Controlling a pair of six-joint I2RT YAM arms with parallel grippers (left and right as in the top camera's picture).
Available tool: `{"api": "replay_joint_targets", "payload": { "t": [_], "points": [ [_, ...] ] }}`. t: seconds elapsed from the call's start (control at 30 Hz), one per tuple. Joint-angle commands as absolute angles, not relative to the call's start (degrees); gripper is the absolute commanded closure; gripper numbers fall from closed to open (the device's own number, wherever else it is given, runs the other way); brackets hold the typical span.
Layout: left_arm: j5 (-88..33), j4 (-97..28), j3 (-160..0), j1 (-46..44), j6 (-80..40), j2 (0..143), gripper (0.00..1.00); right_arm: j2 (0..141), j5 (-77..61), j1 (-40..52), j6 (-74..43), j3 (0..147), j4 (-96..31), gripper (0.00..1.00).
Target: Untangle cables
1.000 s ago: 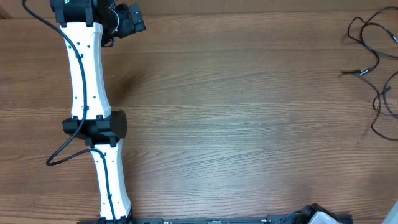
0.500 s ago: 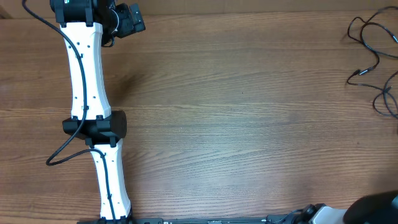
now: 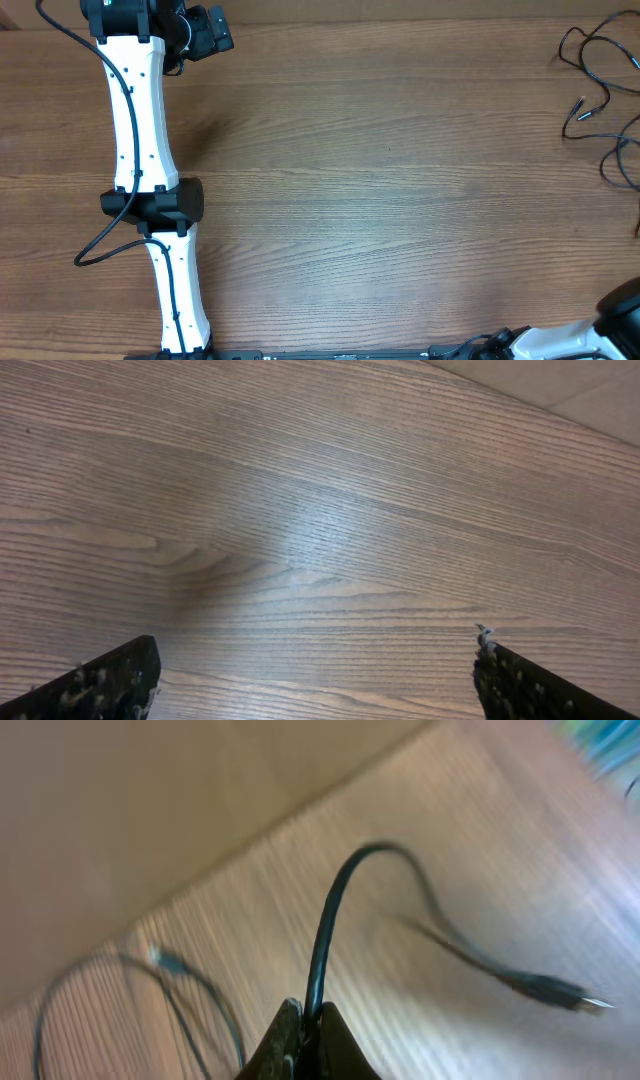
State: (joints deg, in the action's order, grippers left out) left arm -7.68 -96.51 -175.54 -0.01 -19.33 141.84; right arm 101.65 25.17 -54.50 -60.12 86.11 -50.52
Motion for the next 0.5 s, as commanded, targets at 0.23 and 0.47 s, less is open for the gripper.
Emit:
{"api": "replay_joint_targets", "payload": {
  "t": [0.23, 0.47],
  "points": [
    [-7.05, -96.66, -176.77, -0.67, -19.70, 139.83, 0.00, 110.89, 17.47, -53.19, -57.93, 85.56, -43.00, 0.96],
    [-7.05, -96.68, -176.77, -0.67, -19.70, 139.83, 0.00, 116.51, 19.38, -53.52, -58.00, 85.56, -41.63, 0.88]
  ]
}}
